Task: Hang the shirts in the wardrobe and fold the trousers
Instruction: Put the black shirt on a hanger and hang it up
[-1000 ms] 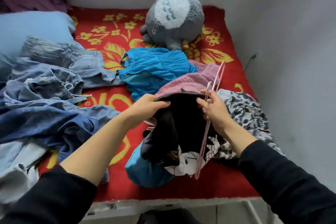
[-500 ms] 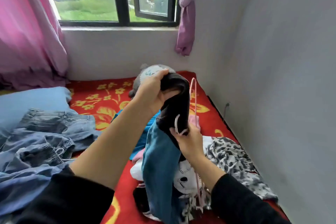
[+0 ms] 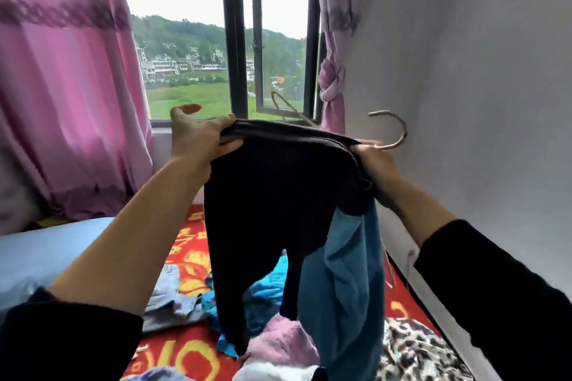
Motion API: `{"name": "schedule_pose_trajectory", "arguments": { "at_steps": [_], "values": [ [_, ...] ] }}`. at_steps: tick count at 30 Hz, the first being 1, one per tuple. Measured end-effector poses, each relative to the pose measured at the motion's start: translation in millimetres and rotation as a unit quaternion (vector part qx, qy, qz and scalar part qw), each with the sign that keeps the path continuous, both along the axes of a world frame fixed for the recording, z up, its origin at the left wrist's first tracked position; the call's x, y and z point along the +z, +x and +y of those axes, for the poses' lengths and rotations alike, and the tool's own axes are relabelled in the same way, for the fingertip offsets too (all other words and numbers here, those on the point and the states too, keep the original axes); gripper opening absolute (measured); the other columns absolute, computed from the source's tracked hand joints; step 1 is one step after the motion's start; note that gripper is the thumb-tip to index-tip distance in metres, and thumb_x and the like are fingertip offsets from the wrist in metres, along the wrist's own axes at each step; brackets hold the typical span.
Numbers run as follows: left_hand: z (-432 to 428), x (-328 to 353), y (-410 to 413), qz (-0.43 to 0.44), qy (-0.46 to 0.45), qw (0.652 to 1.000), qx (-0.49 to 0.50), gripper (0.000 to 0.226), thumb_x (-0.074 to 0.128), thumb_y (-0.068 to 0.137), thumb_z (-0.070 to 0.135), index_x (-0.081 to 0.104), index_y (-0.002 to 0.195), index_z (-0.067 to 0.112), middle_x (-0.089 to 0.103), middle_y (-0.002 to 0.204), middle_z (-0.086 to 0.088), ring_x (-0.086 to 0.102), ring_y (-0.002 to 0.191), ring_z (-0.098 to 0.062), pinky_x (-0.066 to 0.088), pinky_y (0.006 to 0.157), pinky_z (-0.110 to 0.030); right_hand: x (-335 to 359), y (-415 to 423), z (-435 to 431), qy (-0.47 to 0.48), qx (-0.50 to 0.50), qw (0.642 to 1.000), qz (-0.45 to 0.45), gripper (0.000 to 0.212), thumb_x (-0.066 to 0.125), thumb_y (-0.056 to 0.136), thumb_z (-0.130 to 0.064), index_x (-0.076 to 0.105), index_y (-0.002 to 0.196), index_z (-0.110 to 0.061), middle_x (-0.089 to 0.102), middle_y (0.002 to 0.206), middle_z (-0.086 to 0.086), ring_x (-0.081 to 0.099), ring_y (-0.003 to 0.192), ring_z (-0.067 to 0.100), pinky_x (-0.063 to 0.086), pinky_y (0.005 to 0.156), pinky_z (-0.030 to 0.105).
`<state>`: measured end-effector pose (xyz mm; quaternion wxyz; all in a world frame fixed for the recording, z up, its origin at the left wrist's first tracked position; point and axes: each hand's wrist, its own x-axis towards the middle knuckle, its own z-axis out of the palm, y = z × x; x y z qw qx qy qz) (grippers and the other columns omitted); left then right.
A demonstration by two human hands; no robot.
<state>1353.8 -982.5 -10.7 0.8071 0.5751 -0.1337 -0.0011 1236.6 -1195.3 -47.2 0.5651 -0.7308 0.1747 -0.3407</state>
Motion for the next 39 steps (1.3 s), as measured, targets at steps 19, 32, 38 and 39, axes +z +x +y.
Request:
{"name": "schedule_pose_trajectory", "arguments": {
  "at_steps": [19,32,38,39],
  "values": [
    [-29,-80,-18,0.026,0.279,0.951,-0.129,0.018,0.065,0.089,0.023,0.067,0.087,0.005,0.056,0.067,-0.004,0.052,0.046,-0.007,0.044,0.039,-0.016,-110,-1,-16,-0.041,0.143,0.951,0.271,0.02,0.052,0.088,-0.009,0.067,0.083,-0.02,0.051,0.05,-0.003,0.04,0.043,0.012,0.025,0.032,0.014],
    [-58,-127,-26,0.039,0.334,0.927,-0.165,0.027,0.068,0.087,0.023,0.057,0.068,0.008,0.042,0.037,0.007,0.044,0.03,-0.005,0.037,0.034,-0.014,-43,-29,-14,0.346,0.001,0.912,-0.22,0.031,0.037,0.099,-0.02,0.048,0.07,-0.014,0.022,0.04,-0.01,0.018,0.034,0.005,0.014,0.032,0.017],
    [-58,-130,-22,0.04,0.334,0.926,-0.173,0.021,0.069,0.086,0.023,0.066,0.082,0.003,0.047,0.046,0.0,0.042,0.033,-0.006,0.039,0.037,-0.015,-47,-31,3,0.357,-0.016,0.886,-0.295,0.04,0.043,0.099,-0.029,0.045,0.061,-0.015,0.025,0.04,-0.008,0.019,0.035,0.007,0.014,0.036,0.02],
    [-58,-131,-21,0.038,0.335,0.925,-0.176,0.022,0.069,0.086,0.023,0.066,0.084,0.002,0.046,0.049,-0.001,0.042,0.034,-0.006,0.039,0.037,-0.016,-52,-30,7,0.352,-0.01,0.89,-0.291,0.042,0.044,0.099,-0.029,0.045,0.059,-0.015,0.025,0.04,-0.008,0.019,0.035,0.006,0.014,0.035,0.02]
  ]
}}
